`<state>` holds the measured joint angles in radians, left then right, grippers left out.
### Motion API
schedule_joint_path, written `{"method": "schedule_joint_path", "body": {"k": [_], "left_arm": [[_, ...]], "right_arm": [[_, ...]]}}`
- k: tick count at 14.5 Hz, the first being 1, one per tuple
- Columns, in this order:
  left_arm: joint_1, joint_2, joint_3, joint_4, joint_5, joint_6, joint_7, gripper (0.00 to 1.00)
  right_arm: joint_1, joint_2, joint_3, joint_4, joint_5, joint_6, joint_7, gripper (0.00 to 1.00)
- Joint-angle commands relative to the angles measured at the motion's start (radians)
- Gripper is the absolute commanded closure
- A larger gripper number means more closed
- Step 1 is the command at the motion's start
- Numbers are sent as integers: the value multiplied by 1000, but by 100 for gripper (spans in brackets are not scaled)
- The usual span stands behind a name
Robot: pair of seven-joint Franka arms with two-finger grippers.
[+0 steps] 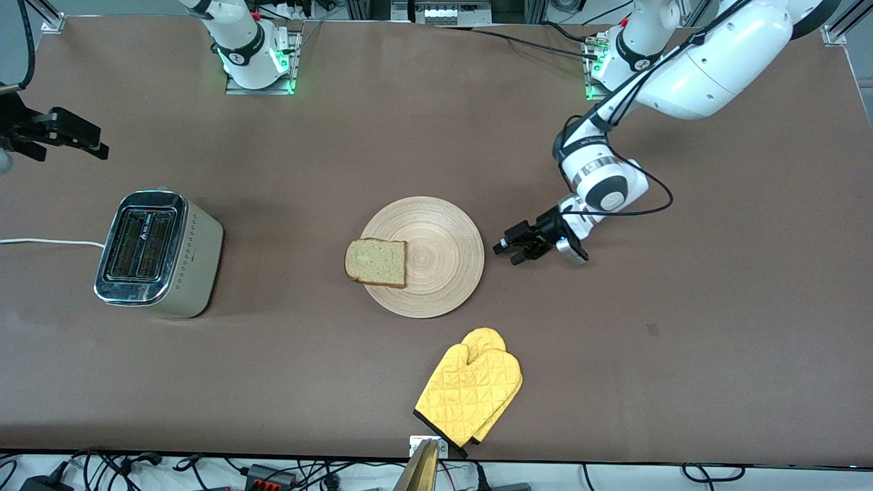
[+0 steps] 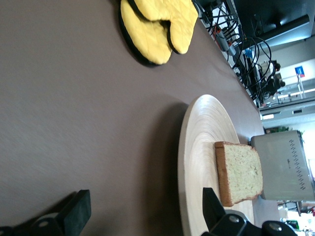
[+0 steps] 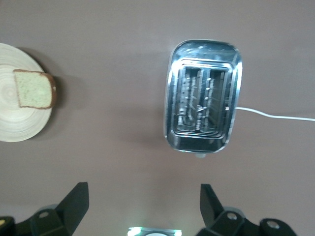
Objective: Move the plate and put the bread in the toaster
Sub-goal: 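Withdraw the left gripper while the right gripper reaches over the toaster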
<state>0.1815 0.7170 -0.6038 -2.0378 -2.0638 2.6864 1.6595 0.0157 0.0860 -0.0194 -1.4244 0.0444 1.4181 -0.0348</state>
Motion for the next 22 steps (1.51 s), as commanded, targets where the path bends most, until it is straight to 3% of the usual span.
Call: {"method": "schedule_joint_path", "body": {"k": [1,6,9,11,18,20,22], "left_arm": [[70,8,-8,7,131,-31,26,0],[162,44,4,21,298,-187,-93,0],[191,41,44,48,486,-304,-261,0],[205,39,79,79,598,-390,-360,0],[306,28,104,281,1120,-646,-798,0],[335,24,104,356,1296,-753,-920,0],[360,7,104,431,1454,-870,-1036,0]], "right_arm": [[4,37,1,9,45,-11,-8,0],[10,87,2,-13,61,-39,-7,0],[-3,133,-8,-14,213,-39,-1,0],[4,153,-8,-39,259,-9,9,0],[113,71,2,-469,298,476,10,0],[147,66,2,-554,372,574,10,0],[187,64,2,-619,390,685,10,0]]}}
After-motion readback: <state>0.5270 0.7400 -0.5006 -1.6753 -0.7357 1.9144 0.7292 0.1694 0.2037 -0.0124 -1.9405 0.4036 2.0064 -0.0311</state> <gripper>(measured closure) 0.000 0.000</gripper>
